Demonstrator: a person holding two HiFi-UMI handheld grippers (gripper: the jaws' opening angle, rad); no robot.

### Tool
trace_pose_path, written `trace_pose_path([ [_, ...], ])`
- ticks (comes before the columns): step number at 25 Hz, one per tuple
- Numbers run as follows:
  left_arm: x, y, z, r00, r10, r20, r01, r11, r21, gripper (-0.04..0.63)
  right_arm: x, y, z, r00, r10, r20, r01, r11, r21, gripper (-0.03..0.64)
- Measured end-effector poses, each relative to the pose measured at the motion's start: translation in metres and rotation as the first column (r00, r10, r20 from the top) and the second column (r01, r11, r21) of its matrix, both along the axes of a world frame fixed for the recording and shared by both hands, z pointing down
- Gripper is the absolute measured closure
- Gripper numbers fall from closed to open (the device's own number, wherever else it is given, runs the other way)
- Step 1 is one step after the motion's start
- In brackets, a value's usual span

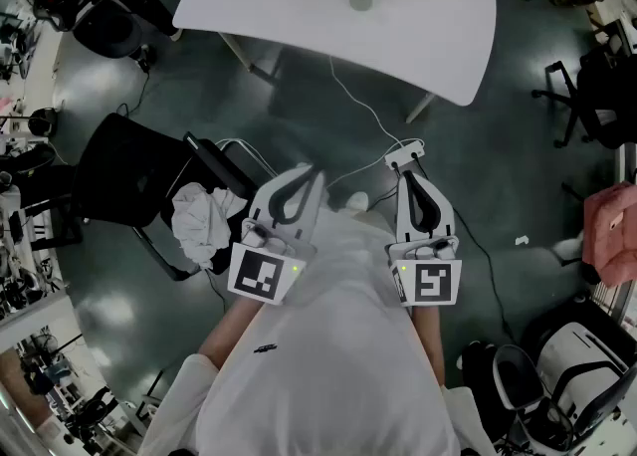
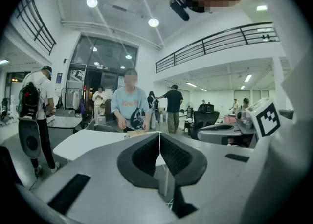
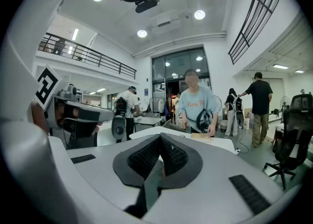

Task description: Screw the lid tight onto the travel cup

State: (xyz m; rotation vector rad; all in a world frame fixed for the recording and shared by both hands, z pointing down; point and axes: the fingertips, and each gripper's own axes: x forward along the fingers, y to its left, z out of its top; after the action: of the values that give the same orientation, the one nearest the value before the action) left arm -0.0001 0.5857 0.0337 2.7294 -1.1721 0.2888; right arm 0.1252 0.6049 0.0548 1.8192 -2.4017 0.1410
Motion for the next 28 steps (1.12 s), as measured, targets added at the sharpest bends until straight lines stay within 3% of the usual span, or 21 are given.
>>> trace_pose_path([
  [9, 0.006, -0.004, 0.003, 1.000, -0.013, 0.018, 0.013, 1.000, 0.000, 0.592, 0.010, -0.004, 0.003, 1.000, -0.004, 0.007, 0.004, 1.000, -0.001, 0.618],
  [15, 0.009, -0.035, 0.009, 1.000, -0.001, 0.013, 0.001, 1.000, -0.020, 0.592, 0.016, -0.034, 0.005, 1.000, 0.009, 0.020, -0.009, 1.000, -0.004, 0.617],
  [22, 0.009, -0.109, 0.024, 1.000, 0.013, -0.006, -0.014, 0.998, -0.060, 0.592, 0.015, -0.105, 0.021, 1.000, 0.021, -0.006, -0.022, 0.998, -0.055, 0.616],
  [28, -0.008, -0.218, 0.025, 1.000, 0.008, -0.027, -0.011, 0.995, -0.097, 0.592, -0.001, -0.209, 0.017, 0.999, 0.023, -0.024, -0.025, 0.996, -0.089, 0.617],
])
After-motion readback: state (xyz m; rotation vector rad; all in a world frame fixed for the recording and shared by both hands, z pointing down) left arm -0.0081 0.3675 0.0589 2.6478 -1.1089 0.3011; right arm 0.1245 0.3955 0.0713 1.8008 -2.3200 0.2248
